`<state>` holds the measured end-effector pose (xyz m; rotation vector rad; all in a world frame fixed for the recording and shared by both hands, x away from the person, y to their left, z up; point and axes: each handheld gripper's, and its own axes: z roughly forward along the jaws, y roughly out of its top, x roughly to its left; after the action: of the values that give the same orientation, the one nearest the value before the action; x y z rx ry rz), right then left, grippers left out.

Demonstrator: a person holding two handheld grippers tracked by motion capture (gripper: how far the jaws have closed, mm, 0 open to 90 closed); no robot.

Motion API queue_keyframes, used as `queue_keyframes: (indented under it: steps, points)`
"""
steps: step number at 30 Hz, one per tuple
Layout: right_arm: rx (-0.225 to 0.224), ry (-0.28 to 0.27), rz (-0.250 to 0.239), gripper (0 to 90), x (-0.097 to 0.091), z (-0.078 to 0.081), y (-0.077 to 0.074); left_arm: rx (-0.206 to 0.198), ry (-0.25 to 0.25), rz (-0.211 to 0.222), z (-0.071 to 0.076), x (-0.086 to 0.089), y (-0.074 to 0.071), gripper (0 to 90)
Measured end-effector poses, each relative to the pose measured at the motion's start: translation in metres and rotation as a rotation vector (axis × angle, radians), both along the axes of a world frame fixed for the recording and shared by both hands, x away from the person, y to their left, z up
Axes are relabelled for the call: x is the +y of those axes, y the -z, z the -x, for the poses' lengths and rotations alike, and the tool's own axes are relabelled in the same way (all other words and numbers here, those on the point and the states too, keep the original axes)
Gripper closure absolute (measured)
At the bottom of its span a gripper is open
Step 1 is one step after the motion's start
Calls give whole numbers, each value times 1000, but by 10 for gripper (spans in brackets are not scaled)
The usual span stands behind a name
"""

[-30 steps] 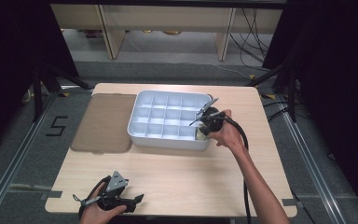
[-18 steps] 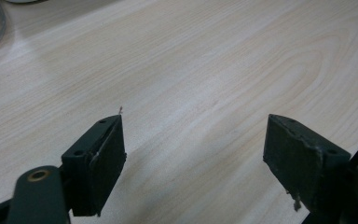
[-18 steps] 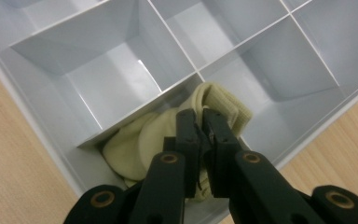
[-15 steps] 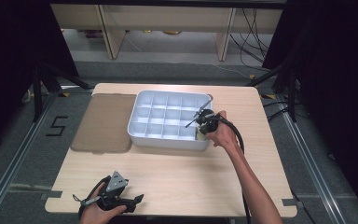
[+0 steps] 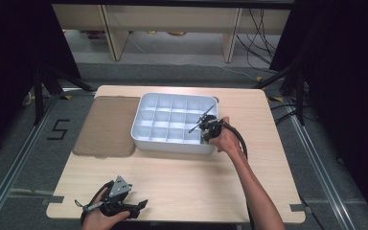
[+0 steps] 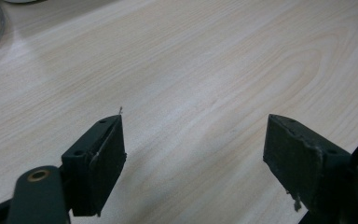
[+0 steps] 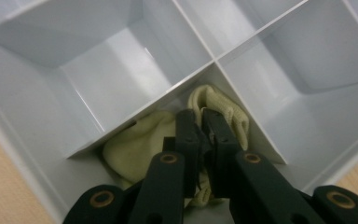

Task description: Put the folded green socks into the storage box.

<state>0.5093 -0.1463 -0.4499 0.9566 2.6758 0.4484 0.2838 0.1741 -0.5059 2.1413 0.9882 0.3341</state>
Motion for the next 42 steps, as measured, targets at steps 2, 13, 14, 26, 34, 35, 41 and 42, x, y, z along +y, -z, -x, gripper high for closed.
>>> queue_keyframes:
  steps: [2, 13, 14, 26, 34, 35, 41, 42]
  points:
    - [-9, -6, -31, 834, -3, 0, -6, 2, -8, 5, 0, 0, 0, 202]
    - [-71, 30, -128, 780, -21, 11, -38, 2, -6, -1, 0, 0, 0, 202]
    - [-75, 30, -136, 774, -22, 11, -38, 0, -1, -4, 0, 0, 0, 202]
    - [-99, 49, -243, 674, -32, 29, -50, 3, -33, 19, 0, -1, 1, 202]
    - [-94, 65, -298, 566, -34, 40, -52, 2, -36, 21, -1, 0, 1, 202]
    - [-109, 82, -320, 545, -33, 43, -50, 3, -36, 21, -1, 0, 1, 202]
    - [-138, 83, -361, 496, -29, 54, -49, 0, -35, 20, -1, 0, 1, 202]
    - [-121, 65, -345, 490, -30, 55, -51, -1, -34, 20, -1, 0, 1, 202]
